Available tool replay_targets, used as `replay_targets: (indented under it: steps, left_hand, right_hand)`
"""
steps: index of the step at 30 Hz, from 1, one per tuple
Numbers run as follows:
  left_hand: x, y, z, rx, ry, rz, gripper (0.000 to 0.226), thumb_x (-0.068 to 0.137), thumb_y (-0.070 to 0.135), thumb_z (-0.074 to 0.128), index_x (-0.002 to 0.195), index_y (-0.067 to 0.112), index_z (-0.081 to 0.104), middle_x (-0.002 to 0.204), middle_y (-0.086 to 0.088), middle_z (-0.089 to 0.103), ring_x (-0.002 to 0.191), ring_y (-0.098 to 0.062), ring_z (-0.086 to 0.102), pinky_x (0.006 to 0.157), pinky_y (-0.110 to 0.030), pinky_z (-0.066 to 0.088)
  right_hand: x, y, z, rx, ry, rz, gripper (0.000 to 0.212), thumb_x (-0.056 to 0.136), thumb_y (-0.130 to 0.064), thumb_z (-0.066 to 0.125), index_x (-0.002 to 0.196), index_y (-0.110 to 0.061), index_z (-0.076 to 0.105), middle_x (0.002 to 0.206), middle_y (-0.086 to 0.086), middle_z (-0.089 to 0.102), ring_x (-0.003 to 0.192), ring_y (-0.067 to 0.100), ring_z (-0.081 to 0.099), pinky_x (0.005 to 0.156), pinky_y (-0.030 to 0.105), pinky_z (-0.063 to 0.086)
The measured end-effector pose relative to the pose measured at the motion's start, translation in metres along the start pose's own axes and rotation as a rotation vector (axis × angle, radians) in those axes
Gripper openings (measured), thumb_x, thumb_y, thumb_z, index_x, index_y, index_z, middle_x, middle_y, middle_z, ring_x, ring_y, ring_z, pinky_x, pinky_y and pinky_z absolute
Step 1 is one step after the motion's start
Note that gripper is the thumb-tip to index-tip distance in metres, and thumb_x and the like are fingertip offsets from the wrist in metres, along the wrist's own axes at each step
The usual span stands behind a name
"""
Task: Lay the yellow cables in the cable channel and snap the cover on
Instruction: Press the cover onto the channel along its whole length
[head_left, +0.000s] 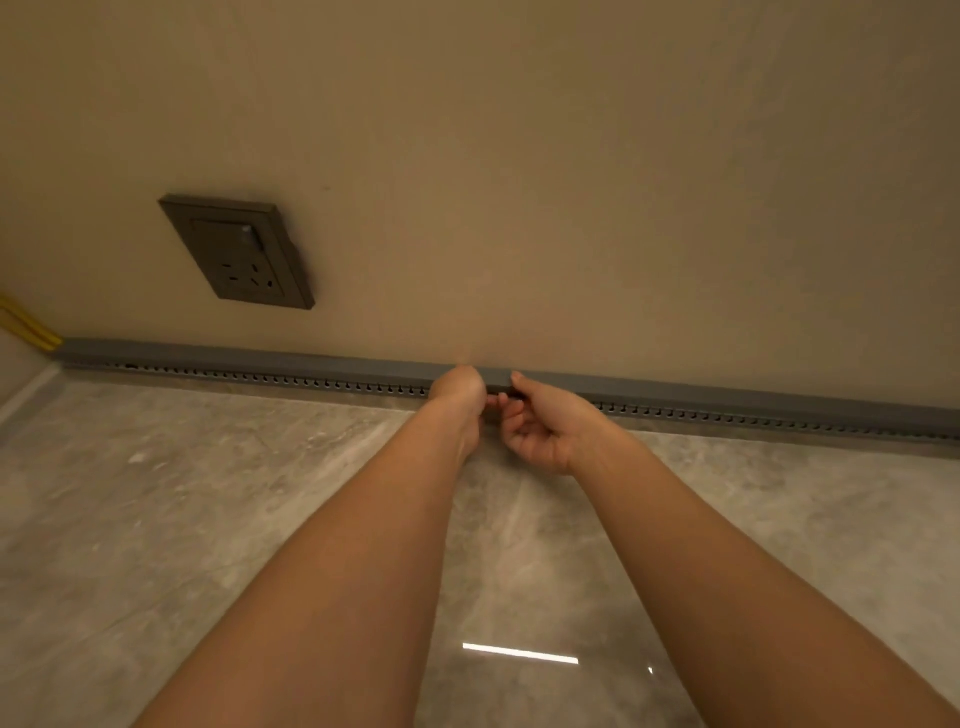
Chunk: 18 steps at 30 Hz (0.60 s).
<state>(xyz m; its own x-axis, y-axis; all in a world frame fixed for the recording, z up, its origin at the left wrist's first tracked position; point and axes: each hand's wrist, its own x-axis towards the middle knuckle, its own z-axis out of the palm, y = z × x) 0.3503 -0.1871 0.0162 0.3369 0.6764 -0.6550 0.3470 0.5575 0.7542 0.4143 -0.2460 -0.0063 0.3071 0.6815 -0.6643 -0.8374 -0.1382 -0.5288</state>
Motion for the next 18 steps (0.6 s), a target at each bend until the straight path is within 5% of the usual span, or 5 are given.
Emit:
replay_targets:
  steps: [2, 4, 7, 18]
  left_hand:
    - [-0.001, 0.000, 0.000, 0.015, 0.022, 0.004, 0.035, 0.102, 0.028, 0.028, 0.092, 0.012, 0.057, 0.060, 0.002, 0.057, 0.042, -0.012, 0.041, 0.042, -0.010, 0.030]
    - [-0.002, 0.002, 0.000, 0.037, 0.013, -0.028, 0.032, 0.101, 0.030, 0.028, 0.079, 0.018, 0.048, 0.061, 0.002, 0.038, 0.047, -0.014, 0.028, 0.040, -0.014, 0.022]
    - [-0.002, 0.002, -0.005, 0.082, 0.019, -0.078, 0.043, 0.101, 0.035, 0.027, 0.064, 0.015, 0.029, 0.057, 0.000, 0.025, 0.045, -0.014, 0.019, 0.042, -0.023, 0.015]
    - [0.004, -0.004, -0.003, 0.091, 0.049, -0.045, 0.044, 0.101, 0.043, 0.027, 0.064, 0.017, 0.025, 0.056, 0.000, 0.020, 0.041, -0.013, 0.016, 0.046, -0.023, 0.009]
  right_hand:
    - [-0.004, -0.002, -0.011, -0.035, 0.027, -0.045, 0.028, 0.098, -0.025, 0.045, 0.102, 0.003, 0.052, 0.035, 0.003, 0.053, 0.024, 0.002, 0.041, 0.028, 0.010, 0.031]
    - [-0.007, -0.006, -0.023, -0.034, 0.054, -0.080, 0.029, 0.098, -0.024, 0.046, 0.112, 0.001, 0.050, 0.035, 0.003, 0.054, 0.025, 0.002, 0.042, 0.028, 0.010, 0.032]
    - [-0.014, -0.016, -0.039, -0.024, 0.072, -0.077, 0.031, 0.098, -0.025, 0.045, 0.096, 0.005, 0.055, 0.036, 0.003, 0.054, 0.025, 0.003, 0.042, 0.028, 0.011, 0.033]
    - [-0.015, -0.036, -0.040, 0.232, 0.031, 0.009, 0.031, 0.101, -0.007, 0.033, 0.079, 0.010, 0.048, 0.038, 0.009, 0.049, 0.020, 0.006, 0.036, 0.025, 0.011, 0.029]
